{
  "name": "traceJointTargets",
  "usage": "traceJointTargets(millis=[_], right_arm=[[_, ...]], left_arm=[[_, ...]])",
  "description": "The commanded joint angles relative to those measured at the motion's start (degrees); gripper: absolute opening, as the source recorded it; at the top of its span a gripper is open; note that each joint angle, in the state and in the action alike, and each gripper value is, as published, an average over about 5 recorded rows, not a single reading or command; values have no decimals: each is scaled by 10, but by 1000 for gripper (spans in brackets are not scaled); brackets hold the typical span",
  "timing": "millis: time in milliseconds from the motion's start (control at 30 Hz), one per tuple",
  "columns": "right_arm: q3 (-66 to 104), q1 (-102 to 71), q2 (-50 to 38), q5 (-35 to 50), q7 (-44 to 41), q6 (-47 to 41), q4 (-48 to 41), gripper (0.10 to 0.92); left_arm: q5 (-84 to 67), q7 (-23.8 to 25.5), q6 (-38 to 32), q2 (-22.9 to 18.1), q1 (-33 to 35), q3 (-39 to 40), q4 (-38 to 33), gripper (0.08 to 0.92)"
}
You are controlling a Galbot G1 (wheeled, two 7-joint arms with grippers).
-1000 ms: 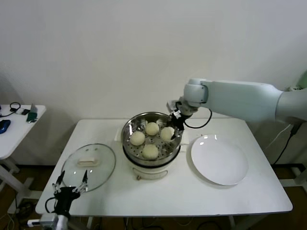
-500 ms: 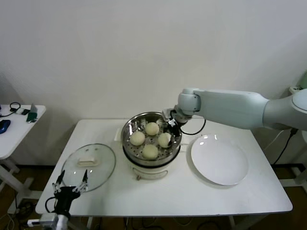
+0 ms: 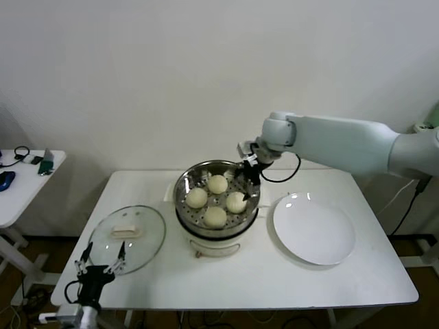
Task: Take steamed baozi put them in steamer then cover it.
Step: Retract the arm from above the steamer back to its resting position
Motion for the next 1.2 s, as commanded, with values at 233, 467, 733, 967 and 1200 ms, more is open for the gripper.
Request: traceJointTargets(millis=[233,467,733,967,1200], right_arm=[[340,-156,-175,113,326,-9,47,823],[558,-352,-265,115,429,11,88,823],[837,-660,-350,112,460,75,155,823],[1145,-991,-298,100,453,110,216,823],[1298,-1194,-149,46,444,151,297,823]], left_arm=[[5,0,7,1,-4,6,-8,823],[10,-1,12,3,-12,7,-6,823],[44,-8,3,7,-23,3,-4,823],[85,-12,-20,11,-22,5,-12,823],[120,-21,-12,34,-23,4,-15,823]])
